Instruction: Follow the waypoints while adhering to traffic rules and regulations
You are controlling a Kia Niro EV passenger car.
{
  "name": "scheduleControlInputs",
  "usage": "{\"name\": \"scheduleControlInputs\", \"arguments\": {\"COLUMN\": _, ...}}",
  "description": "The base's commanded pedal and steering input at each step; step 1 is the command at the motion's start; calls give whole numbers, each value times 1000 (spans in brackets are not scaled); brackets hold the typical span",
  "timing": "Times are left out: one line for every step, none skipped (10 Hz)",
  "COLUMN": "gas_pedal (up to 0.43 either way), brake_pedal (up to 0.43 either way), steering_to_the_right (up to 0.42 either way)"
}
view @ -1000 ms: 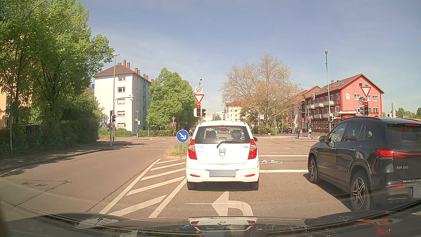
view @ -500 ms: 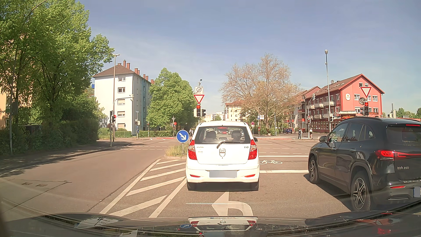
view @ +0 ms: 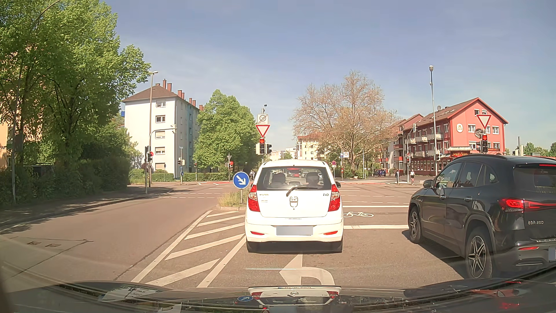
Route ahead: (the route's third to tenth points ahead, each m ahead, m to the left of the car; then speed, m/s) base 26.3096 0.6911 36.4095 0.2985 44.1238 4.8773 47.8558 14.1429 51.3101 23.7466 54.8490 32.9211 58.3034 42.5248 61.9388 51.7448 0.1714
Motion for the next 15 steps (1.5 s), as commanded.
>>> {"name": "scheduleControlInputs", "arguments": {"gas_pedal": 0, "brake_pedal": 61, "steering_to_the_right": -13}}
{"name": "scheduleControlInputs", "arguments": {"gas_pedal": 0, "brake_pedal": 61, "steering_to_the_right": -13}}
{"name": "scheduleControlInputs", "arguments": {"gas_pedal": 0, "brake_pedal": 61, "steering_to_the_right": -13}}
{"name": "scheduleControlInputs", "arguments": {"gas_pedal": 0, "brake_pedal": 61, "steering_to_the_right": -13}}
{"name": "scheduleControlInputs", "arguments": {"gas_pedal": 0, "brake_pedal": 67, "steering_to_the_right": -13}}
{"name": "scheduleControlInputs", "arguments": {"gas_pedal": 0, "brake_pedal": 73, "steering_to_the_right": -13}}
{"name": "scheduleControlInputs", "arguments": {"gas_pedal": 0, "brake_pedal": 85, "steering_to_the_right": -13}}
{"name": "scheduleControlInputs", "arguments": {"gas_pedal": 0, "brake_pedal": 98, "steering_to_the_right": -13}}
{"name": "scheduleControlInputs", "arguments": {"gas_pedal": 0, "brake_pedal": 110, "steering_to_the_right": -13}}
{"name": "scheduleControlInputs", "arguments": {"gas_pedal": 0, "brake_pedal": 116, "steering_to_the_right": -13}}
{"name": "scheduleControlInputs", "arguments": {"gas_pedal": 0, "brake_pedal": 116, "steering_to_the_right": -13}}
{"name": "scheduleControlInputs", "arguments": {"gas_pedal": 0, "brake_pedal": 122, "steering_to_the_right": -13}}
{"name": "scheduleControlInputs", "arguments": {"gas_pedal": 0, "brake_pedal": 122, "steering_to_the_right": -13}}
{"name": "scheduleControlInputs", "arguments": {"gas_pedal": 0, "brake_pedal": 128, "steering_to_the_right": -13}}
{"name": "scheduleControlInputs", "arguments": {"gas_pedal": 0, "brake_pedal": 134, "steering_to_the_right": -13}}
